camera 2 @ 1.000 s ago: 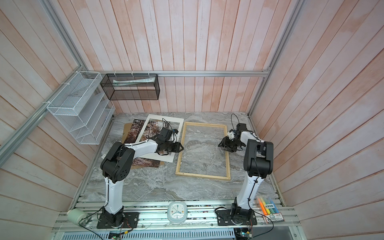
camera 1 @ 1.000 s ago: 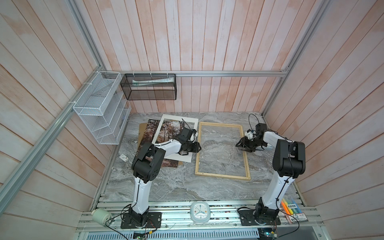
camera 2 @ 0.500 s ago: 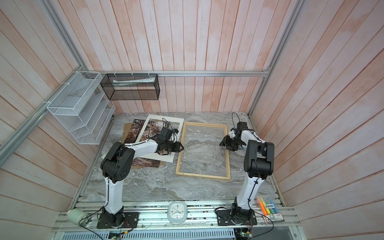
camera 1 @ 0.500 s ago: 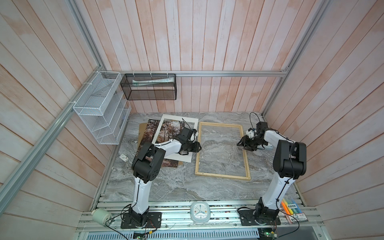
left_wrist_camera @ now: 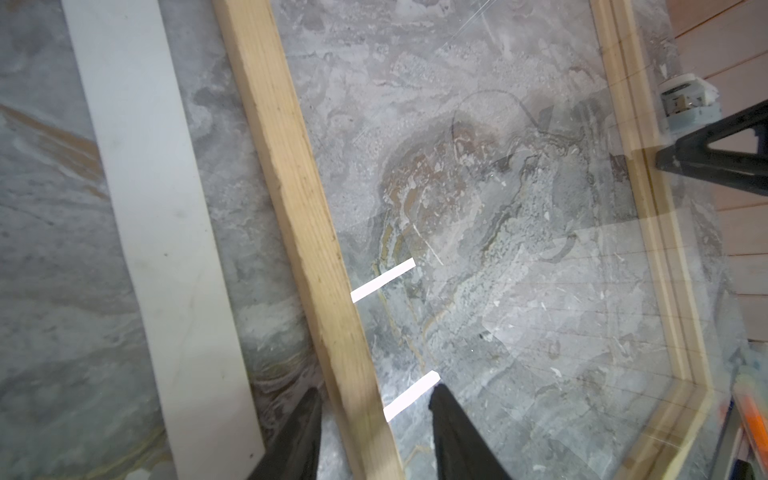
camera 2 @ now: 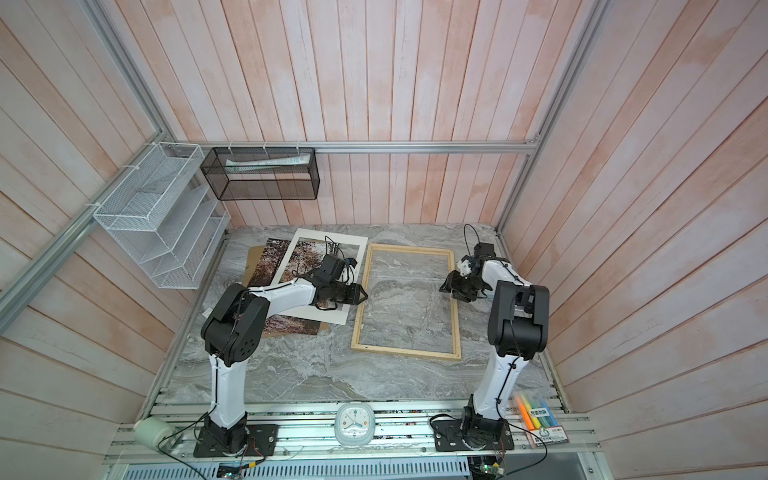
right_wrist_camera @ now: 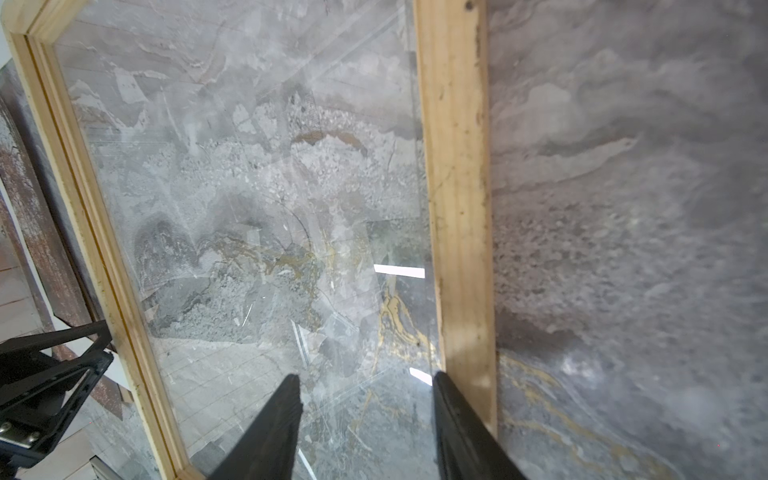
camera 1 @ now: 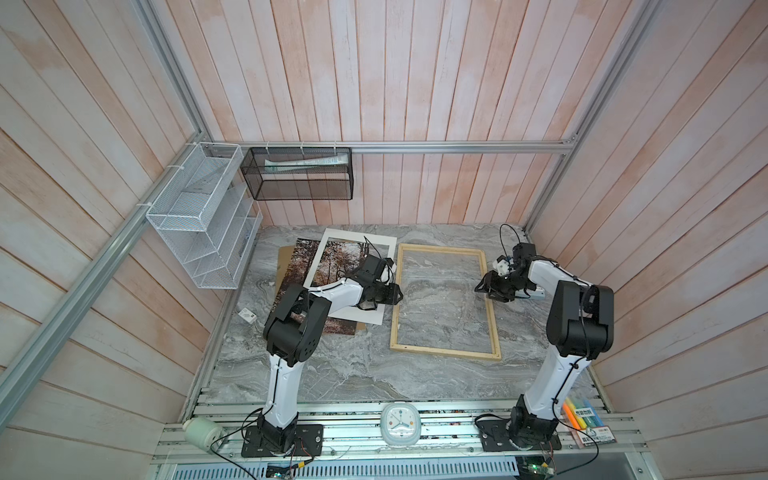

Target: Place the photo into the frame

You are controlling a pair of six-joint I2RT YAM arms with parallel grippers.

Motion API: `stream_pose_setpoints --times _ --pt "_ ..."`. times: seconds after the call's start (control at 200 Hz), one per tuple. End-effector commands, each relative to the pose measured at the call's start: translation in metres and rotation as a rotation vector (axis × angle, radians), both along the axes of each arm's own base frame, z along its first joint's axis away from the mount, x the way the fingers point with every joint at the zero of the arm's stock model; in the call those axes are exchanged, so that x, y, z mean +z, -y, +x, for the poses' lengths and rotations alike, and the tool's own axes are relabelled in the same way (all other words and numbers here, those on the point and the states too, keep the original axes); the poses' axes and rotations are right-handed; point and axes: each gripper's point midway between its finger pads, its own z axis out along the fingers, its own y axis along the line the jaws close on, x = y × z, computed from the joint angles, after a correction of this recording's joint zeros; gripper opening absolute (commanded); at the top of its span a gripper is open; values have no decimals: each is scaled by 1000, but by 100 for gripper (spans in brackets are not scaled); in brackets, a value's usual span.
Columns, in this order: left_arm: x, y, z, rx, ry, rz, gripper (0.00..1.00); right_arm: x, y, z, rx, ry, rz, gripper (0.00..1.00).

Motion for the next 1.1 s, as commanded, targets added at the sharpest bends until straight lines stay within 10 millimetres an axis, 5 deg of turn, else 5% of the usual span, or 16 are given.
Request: stream_pose_setpoints --times 0.0,1.095 --pt "1 5 1 -19 14 2 46 2 12 -5 -6 -18 -80 53" --pt "-1 6 -2 -24 10 0 44 11 25 -7 -28 -17 -160 53"
